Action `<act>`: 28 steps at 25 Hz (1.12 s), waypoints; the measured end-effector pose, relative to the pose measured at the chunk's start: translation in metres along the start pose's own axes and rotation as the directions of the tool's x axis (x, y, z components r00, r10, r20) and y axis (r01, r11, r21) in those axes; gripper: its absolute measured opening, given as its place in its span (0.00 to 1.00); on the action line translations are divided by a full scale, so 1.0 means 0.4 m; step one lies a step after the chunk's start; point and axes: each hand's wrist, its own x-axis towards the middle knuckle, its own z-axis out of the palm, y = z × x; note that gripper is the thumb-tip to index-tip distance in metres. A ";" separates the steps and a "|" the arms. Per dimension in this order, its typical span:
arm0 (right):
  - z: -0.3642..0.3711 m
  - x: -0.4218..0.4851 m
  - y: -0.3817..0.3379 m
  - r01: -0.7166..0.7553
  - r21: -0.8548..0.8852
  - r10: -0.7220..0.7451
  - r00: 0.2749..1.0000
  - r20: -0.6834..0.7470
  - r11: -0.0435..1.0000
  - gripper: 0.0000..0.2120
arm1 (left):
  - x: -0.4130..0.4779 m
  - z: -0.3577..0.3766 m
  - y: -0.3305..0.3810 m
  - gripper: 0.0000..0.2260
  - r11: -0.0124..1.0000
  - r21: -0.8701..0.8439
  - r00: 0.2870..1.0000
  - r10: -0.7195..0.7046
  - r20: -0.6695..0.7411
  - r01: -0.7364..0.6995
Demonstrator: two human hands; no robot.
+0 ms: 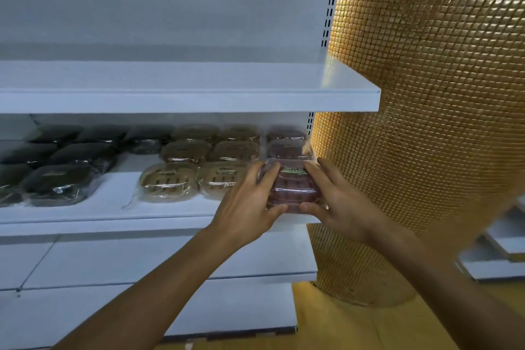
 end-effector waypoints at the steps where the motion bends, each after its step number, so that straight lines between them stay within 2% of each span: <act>1: 0.015 0.004 0.010 0.001 0.019 -0.001 1.000 0.006 1.000 0.38 | 0.006 0.019 -0.005 0.37 1.000 0.004 1.000 -0.003 0.013 0.003; 9: 0.141 0.042 0.118 -0.137 -0.001 0.136 0.982 0.128 0.991 0.38 | 0.039 0.183 -0.037 0.35 0.995 0.042 0.983 -0.096 0.155 0.090; 13: 0.178 0.075 0.174 -0.149 -0.021 0.150 0.984 0.096 0.989 0.39 | 0.079 0.226 -0.047 0.34 0.993 0.081 0.985 -0.101 0.140 0.090; 18: 0.201 0.128 0.226 -0.169 0.040 0.165 0.982 0.088 0.985 0.38 | 0.138 0.244 -0.046 0.34 0.980 0.151 0.975 -0.155 0.159 0.131; 28: 0.239 0.214 0.309 -0.127 0.101 0.121 0.990 0.069 0.987 0.42 | 0.219 0.286 -0.066 0.37 0.956 0.212 0.955 -0.242 0.172 0.204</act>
